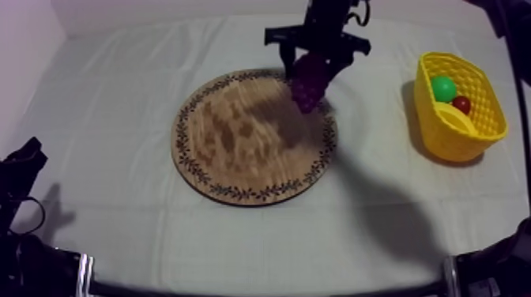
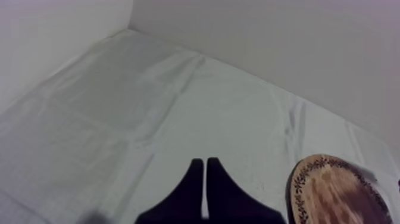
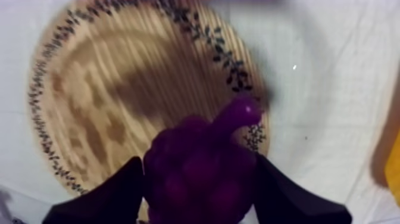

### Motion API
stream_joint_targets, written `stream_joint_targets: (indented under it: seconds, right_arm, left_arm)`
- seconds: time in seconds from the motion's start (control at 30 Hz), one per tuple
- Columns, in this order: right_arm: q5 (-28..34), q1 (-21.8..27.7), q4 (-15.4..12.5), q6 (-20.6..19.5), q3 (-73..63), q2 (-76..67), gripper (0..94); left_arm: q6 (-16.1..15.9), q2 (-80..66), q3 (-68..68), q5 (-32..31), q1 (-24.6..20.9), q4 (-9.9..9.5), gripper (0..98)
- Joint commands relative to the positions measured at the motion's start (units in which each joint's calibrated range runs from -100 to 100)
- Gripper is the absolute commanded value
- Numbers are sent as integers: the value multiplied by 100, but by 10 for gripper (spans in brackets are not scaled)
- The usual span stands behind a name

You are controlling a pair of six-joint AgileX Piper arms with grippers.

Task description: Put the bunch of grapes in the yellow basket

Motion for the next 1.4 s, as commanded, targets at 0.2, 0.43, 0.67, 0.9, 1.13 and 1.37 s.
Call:
stream_joint_targets:
  seconds: [0.2,0.43,0.67,0.9,1.13,1.37]
  right_arm:
    - [254,134,24,224,-186,-713,420]
    - [336,306,101,484,-33,-1183,419]
    - [258,775,352,807,694,-1660,432]
    - [153,1453,531,1146,1408,-2150,439]
    - [81,2124,734,1464,2028,-2634,446]
    - [-44,2659,903,1654,2578,-2937,452]
  left_arm:
    - [0,3,4,3,-1,1,0]
    - [0,3,4,3,-1,1,0]
    - [0,3,4,3,-1,1,0]
    - [0,3,4,3,-1,1,0]
    - [0,3,4,3,-1,1,0]
    - [0,3,4,3,-1,1,0]
